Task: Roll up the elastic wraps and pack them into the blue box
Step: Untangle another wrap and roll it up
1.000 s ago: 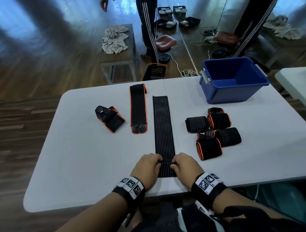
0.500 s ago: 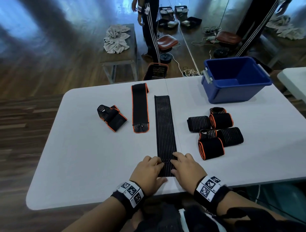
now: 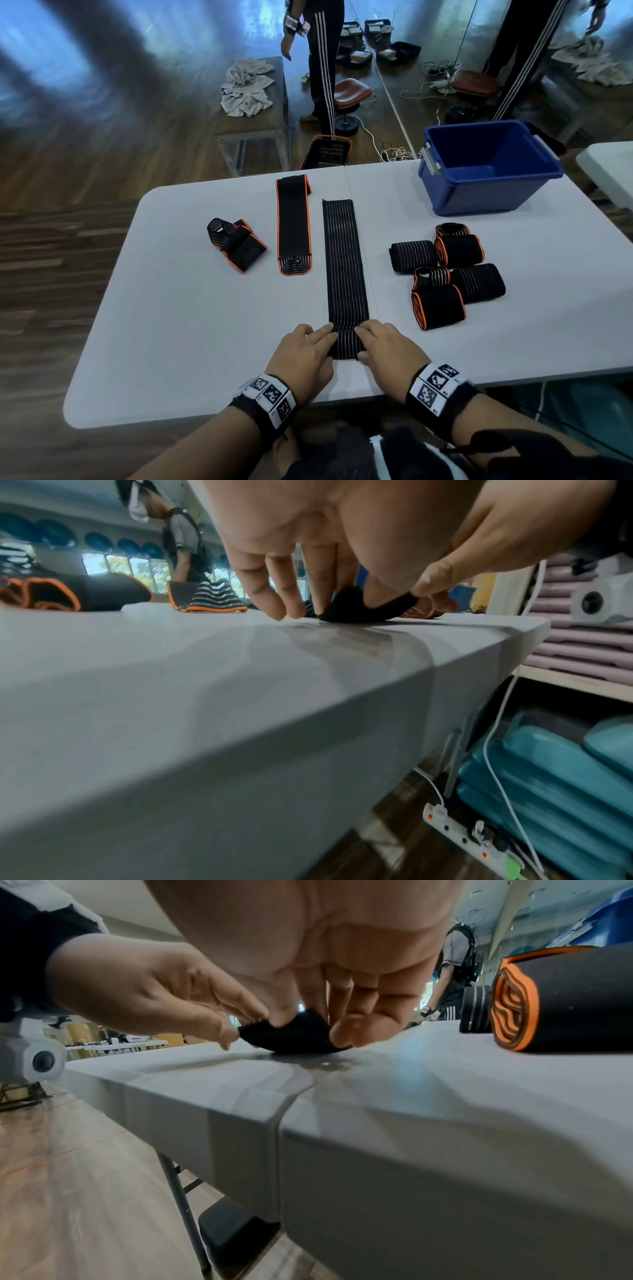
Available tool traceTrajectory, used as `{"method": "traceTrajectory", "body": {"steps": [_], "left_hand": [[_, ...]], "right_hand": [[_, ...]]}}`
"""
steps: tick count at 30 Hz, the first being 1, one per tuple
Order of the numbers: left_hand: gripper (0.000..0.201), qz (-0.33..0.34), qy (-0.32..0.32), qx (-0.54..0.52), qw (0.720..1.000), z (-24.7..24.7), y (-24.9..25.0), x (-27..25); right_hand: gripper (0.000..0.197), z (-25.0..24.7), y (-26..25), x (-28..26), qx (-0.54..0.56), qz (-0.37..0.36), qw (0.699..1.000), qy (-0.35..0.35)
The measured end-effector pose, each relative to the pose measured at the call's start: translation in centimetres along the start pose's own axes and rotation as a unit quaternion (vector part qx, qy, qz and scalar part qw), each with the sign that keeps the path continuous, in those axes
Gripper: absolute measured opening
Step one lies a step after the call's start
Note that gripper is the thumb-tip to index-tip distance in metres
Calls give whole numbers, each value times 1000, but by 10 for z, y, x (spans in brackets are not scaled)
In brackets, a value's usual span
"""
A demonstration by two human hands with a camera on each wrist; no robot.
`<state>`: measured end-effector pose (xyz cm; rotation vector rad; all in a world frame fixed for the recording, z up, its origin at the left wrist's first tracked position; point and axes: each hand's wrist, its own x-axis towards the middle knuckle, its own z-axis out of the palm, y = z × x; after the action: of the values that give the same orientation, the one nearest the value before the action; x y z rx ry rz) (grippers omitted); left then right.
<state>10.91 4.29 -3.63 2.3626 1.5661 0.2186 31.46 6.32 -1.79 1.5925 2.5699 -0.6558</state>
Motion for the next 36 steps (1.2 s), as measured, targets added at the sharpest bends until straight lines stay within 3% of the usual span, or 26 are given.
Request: {"method": "traceTrajectory", "body": {"steps": [4, 11, 15, 24, 30, 32, 36], "left_hand": [[46, -66, 10, -75, 995, -7, 8, 3], [21, -185, 55, -214, 957, 1, 11, 7], [11, -202, 63, -222, 952, 2, 11, 11], [18, -231, 34, -228, 945, -3, 20, 18], [4, -220, 3, -207, 953, 1, 27, 21], [8, -213, 2, -185, 960, 0, 27, 22], [26, -175, -1, -143, 974, 0, 22, 20]], "right_hand": [[41, -2, -1, 2, 62, 30, 997, 17], [35, -11, -8, 0, 106, 58, 991, 50], [34, -11, -9, -2, 128, 70, 988, 59], [29, -5, 0, -1, 186, 147, 965, 109], [14, -4, 2, 0, 173, 167, 967, 85], [14, -5, 3, -1, 179, 165, 966, 84], [42, 0, 7, -10, 186, 140, 971, 53]]}}
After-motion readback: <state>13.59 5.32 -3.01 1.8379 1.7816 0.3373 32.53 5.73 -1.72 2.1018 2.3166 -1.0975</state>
